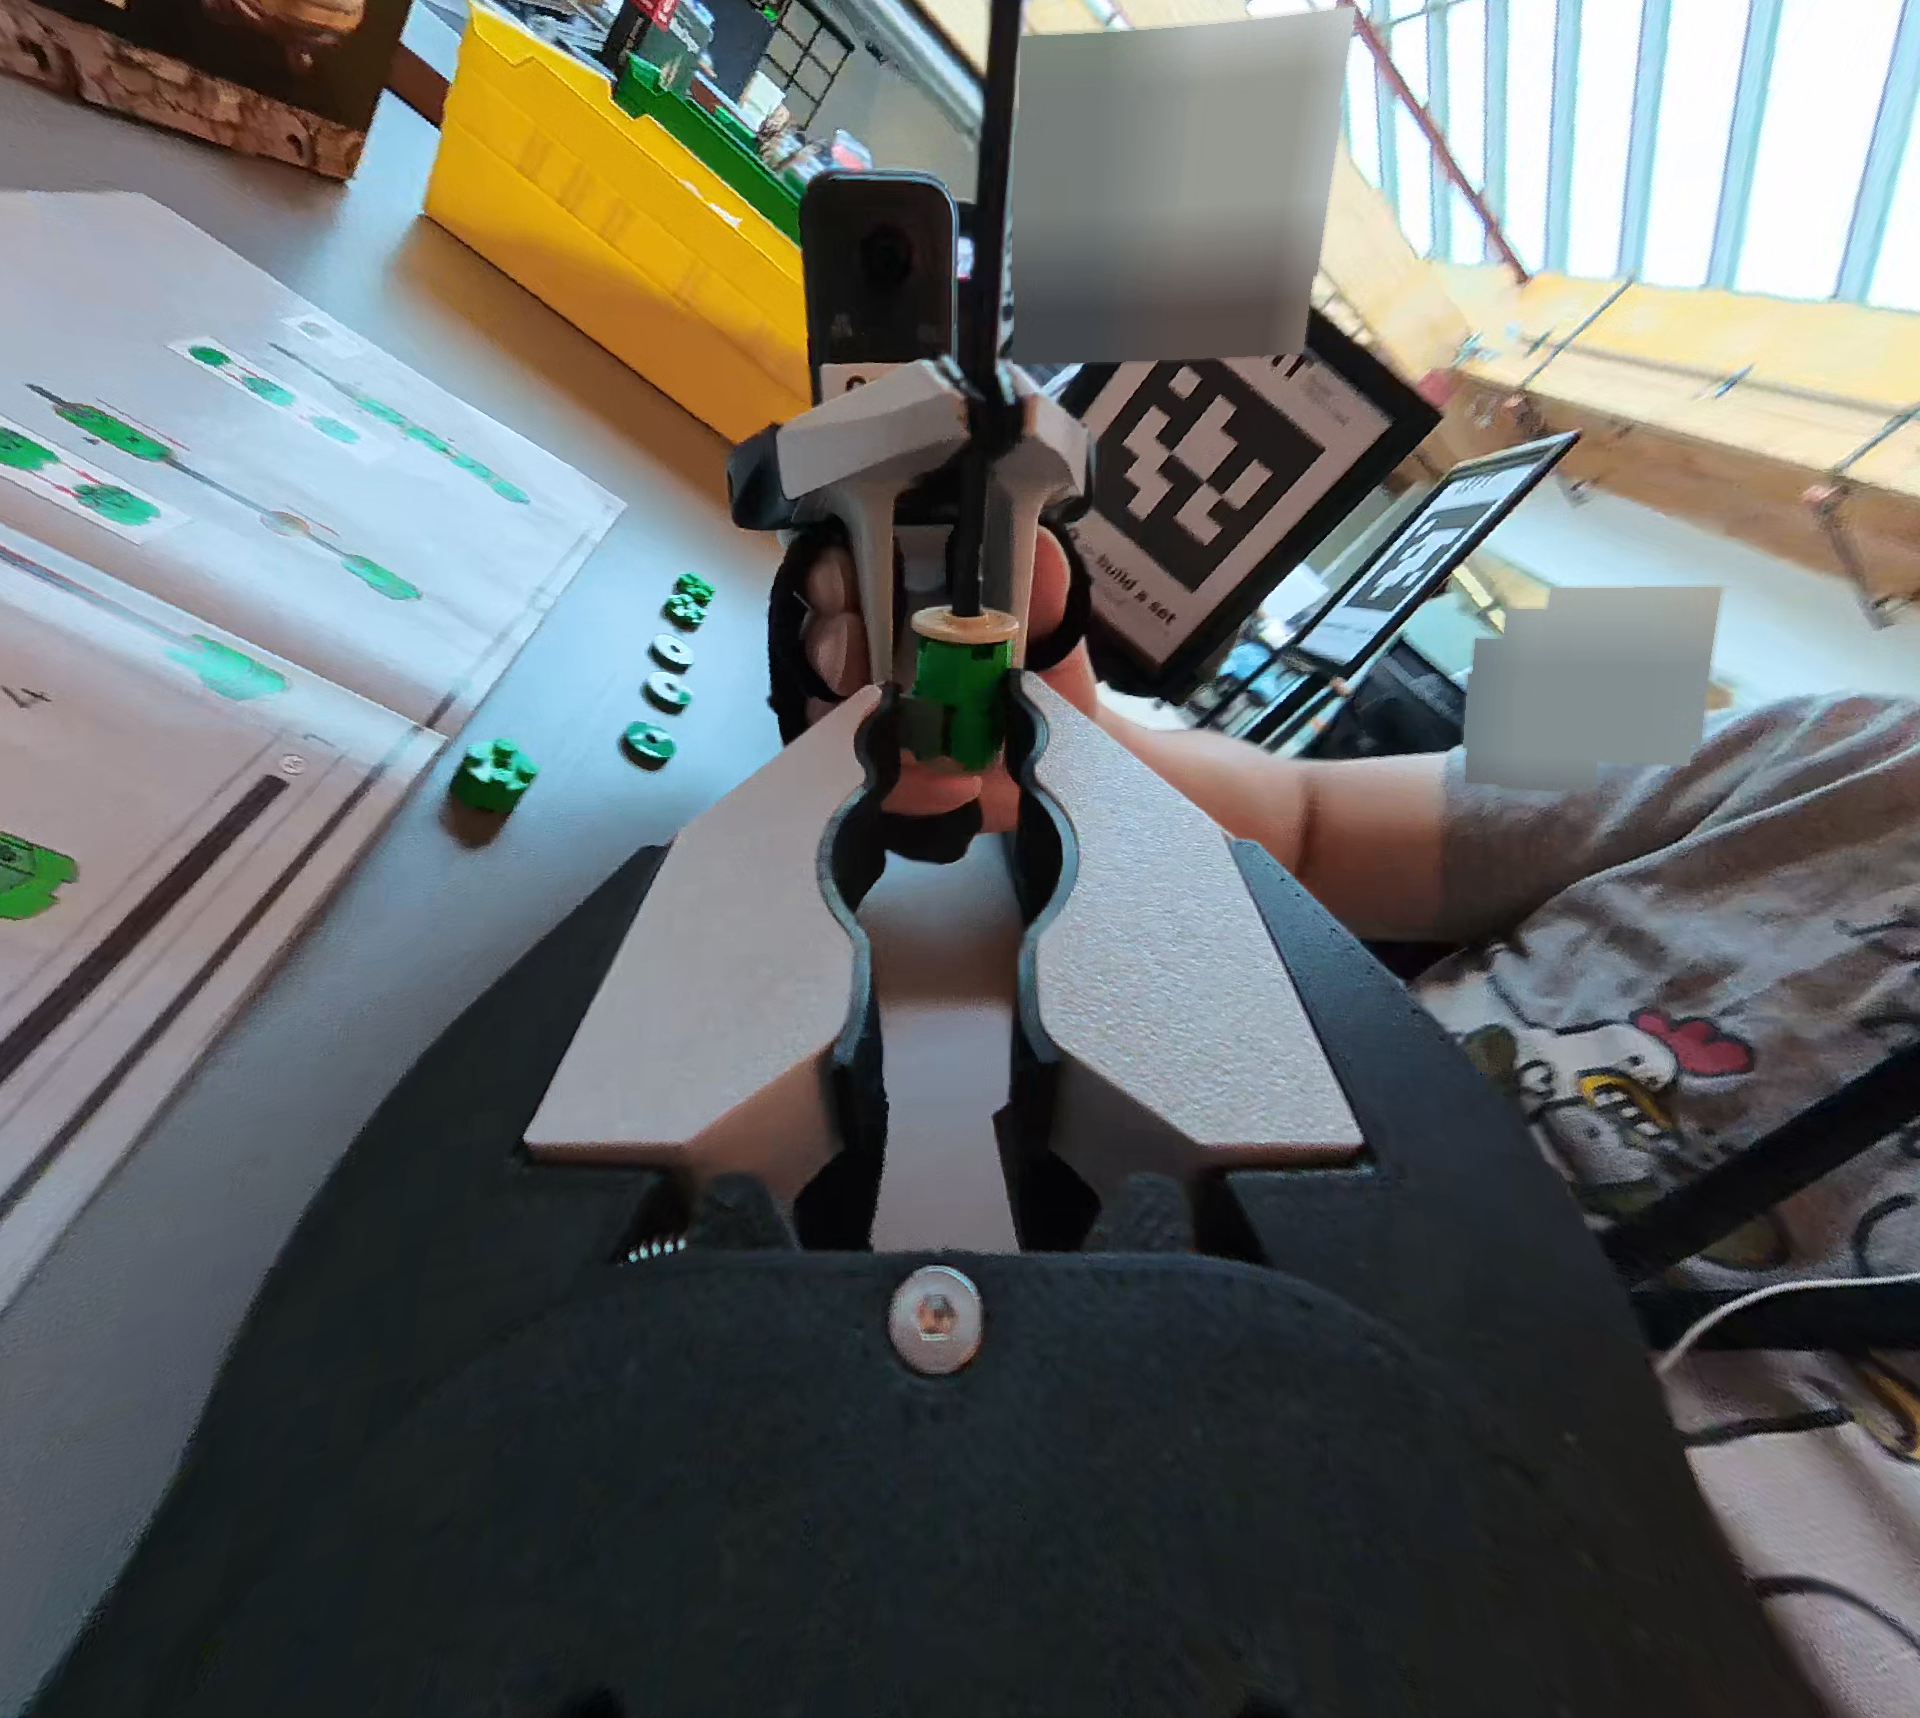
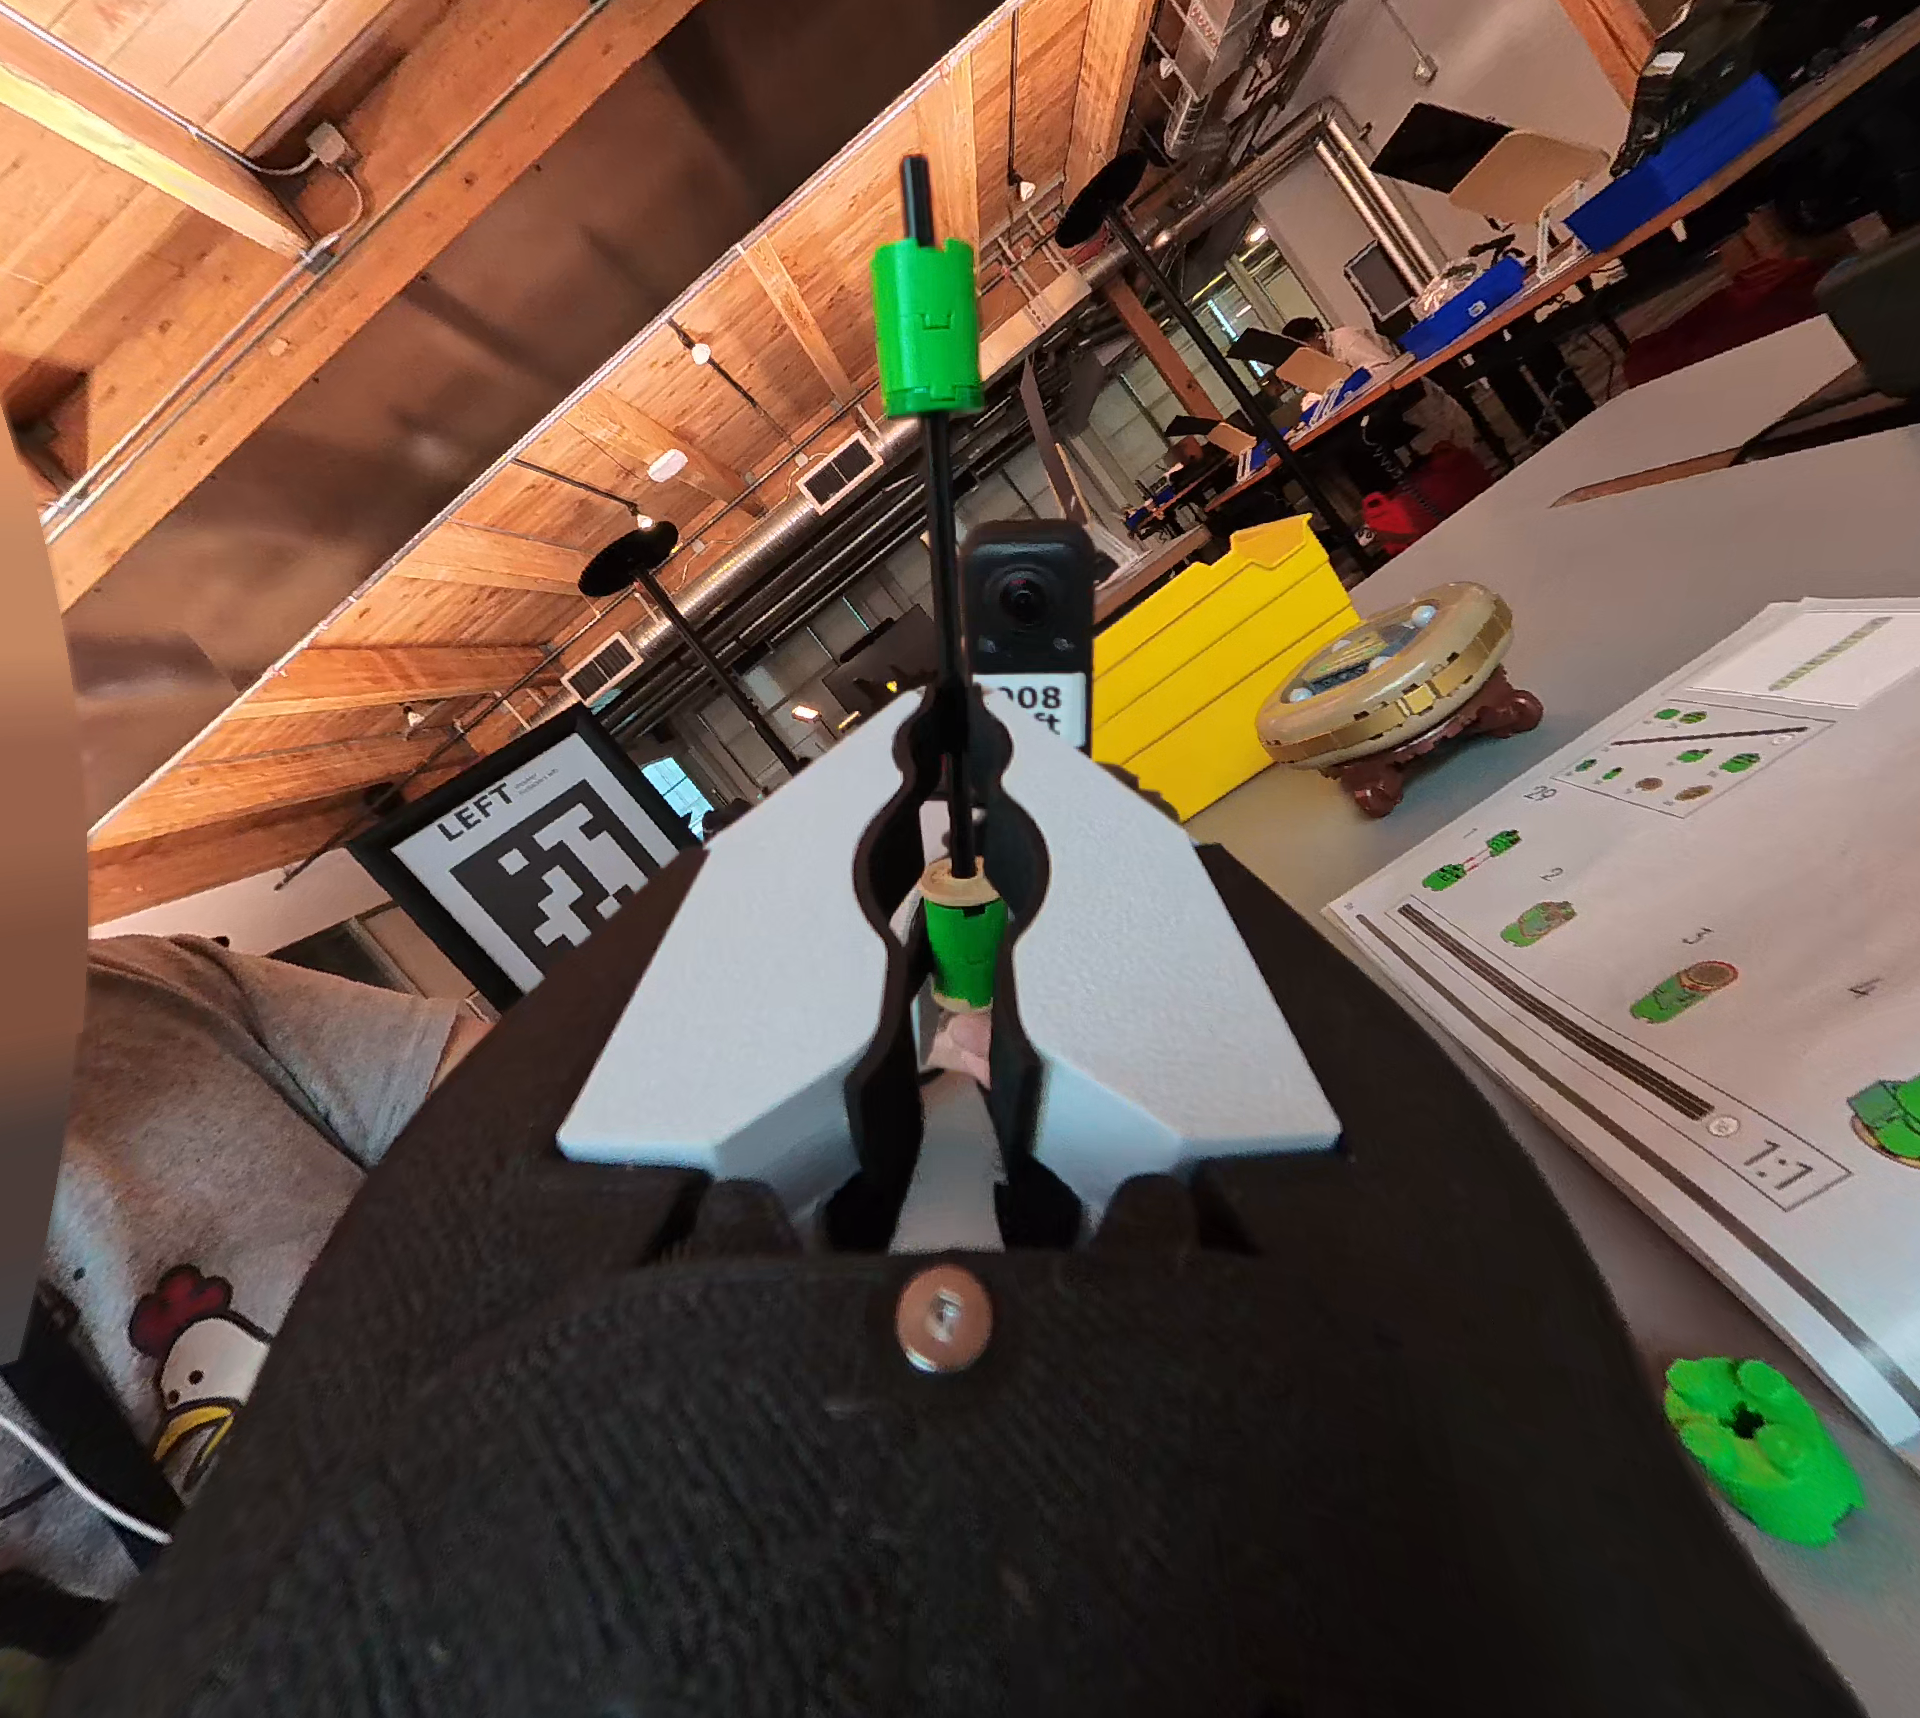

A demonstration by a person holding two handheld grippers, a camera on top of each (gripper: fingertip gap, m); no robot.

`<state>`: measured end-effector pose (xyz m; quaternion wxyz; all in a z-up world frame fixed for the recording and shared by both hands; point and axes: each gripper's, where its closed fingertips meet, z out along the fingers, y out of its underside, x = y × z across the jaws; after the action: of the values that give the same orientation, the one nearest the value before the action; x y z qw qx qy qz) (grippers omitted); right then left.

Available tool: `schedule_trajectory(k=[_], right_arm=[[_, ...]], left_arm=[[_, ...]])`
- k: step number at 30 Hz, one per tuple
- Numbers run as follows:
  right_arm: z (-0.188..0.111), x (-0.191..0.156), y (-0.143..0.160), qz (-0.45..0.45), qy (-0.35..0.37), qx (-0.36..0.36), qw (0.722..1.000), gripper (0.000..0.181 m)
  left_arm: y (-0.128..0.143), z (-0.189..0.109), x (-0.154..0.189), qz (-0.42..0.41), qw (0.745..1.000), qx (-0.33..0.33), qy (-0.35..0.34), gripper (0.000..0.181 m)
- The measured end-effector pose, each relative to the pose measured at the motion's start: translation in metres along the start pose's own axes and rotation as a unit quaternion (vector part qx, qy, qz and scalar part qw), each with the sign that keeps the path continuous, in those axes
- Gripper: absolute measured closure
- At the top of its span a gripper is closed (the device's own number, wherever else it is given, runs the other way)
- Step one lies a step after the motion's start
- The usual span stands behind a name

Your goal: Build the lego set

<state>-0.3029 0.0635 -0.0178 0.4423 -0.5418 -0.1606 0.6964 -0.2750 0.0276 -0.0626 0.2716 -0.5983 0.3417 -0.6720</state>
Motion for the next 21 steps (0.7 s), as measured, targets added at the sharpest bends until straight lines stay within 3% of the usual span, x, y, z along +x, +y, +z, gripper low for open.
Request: schedule_trajectory(k=[2, 4, 7, 13, 21], right_arm=[[0.000, 0.000, 0.001, -0.009, 0.004, -0.015, 1.000, 0.176], [-0.001, 0.001, -0.002, -0.025, 0.014, -0.026, 0.999, 0.159], [-0.011, 0.003, -0.014, -0.065, 0.040, -0.032, 0.997, 0.160], [-0.038, 0.010, -0.025, -0.194, 0.112, -0.101, 0.969, 0.153], [-0.062, 0.000, -0.022, -0.277, 0.099, -0.177, 0.939, 0.171]], left_arm=[[0.002, -0.004, -0.001, 0.017, 1.000, -0.011, -0.011, 0.164], [0.005, -0.008, -0.002, 0.018, 1.000, -0.019, -0.015, 0.164], [0.007, -0.015, -0.006, 0.027, 0.999, -0.035, -0.031, 0.164], [0.035, -0.029, -0.023, 0.096, 0.979, -0.149, -0.103, 0.164], [0.058, -0.068, -0.059, 0.227, 0.894, -0.295, -0.250, 0.164]])
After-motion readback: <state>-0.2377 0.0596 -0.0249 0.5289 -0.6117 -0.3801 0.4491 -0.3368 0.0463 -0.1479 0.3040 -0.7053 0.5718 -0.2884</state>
